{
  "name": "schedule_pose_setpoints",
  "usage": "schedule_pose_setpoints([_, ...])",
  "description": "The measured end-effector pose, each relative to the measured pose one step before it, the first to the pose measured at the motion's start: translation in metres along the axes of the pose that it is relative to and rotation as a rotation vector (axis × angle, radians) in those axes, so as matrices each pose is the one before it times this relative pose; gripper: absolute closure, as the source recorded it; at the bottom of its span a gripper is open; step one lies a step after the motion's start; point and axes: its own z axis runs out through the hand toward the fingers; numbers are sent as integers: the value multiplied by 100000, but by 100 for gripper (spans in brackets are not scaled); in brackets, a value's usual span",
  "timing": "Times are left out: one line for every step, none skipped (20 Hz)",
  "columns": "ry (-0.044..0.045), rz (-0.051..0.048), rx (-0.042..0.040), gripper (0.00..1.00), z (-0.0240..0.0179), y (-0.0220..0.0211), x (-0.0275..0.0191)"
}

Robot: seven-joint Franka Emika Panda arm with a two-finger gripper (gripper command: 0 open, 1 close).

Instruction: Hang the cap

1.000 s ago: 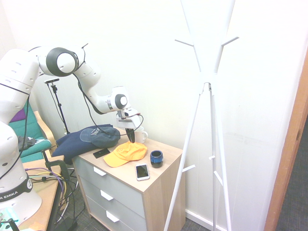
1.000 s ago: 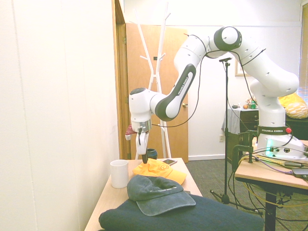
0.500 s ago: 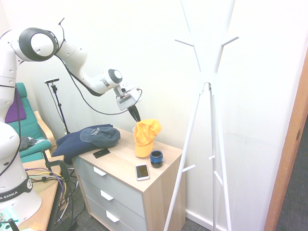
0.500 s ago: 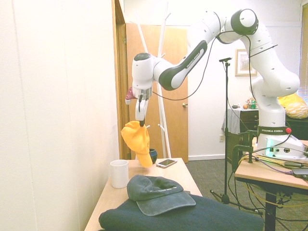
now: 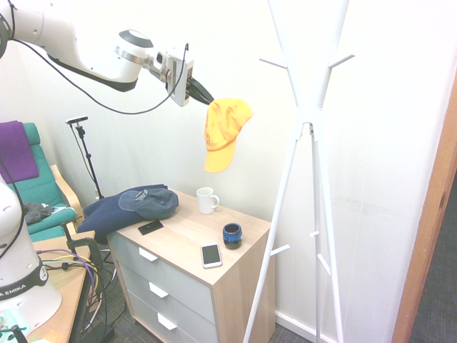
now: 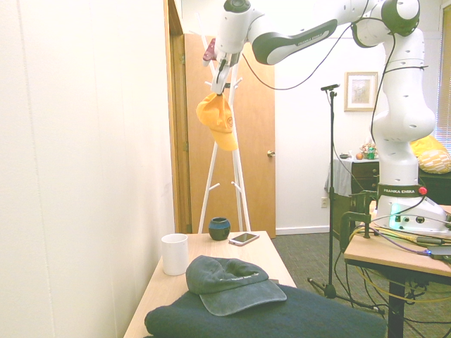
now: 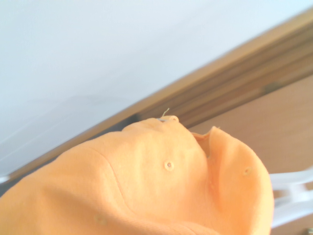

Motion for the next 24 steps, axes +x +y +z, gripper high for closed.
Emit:
schedule_pose_setpoints([3031,861,-2214,100,-404,1267,1722])
schedule_pose_setpoints([2765,639,-2300,100,-316,1144,1530])
schedule_pose_setpoints([2618,534,-2235,100,-299,1147,1438])
schedule_pose_setpoints([2063,738,-1988,100,-359,1064,1357])
schedule_pose_setpoints([1568,1044,-1632,100,-429,1129,1364])
schedule_pose_setpoints([1293,1558,-1329,100,-433,1176,1362])
schedule_pose_setpoints([837,1515,-559,100,-392,1181,1376])
schedule_pose_setpoints([675,1853,-302,100,-317,1240,1346])
schedule_pose_setpoints([579,1964,-370,100,-154,1244,1318])
schedule_pose_setpoints([324,1838,-692,100,52,1212,1243])
schedule_pose_setpoints([53,1588,-906,100,270,1087,1109])
schedule_pose_setpoints([-211,1352,-929,100,534,902,885])
schedule_pose_setpoints([-610,1237,-683,100,827,602,602])
schedule_pose_setpoints([-1160,971,-602,100,1086,352,271])
schedule_pose_setpoints([-1397,736,-271,100,1184,173,147])
schedule_pose_setpoints([-1276,234,-294,100,1345,13,-33])
schedule_pose_setpoints([-1281,-336,-288,100,1288,-149,-295])
schedule_pose_setpoints([-1148,-781,-200,100,1287,-226,-555])
schedule_pose_setpoints([-1125,-1050,-194,100,1212,-382,-798])
schedule_pose_setpoints([-869,-1181,-400,100,1112,-500,-981])
schedule_pose_setpoints([-709,-865,-355,100,942,-524,-1037])
schedule_pose_setpoints([-704,-568,-252,100,882,-531,-1038])
schedule_pose_setpoints([-750,-346,-264,100,779,-488,-968])
schedule_pose_setpoints([-639,-129,-161,100,665,-386,-807])
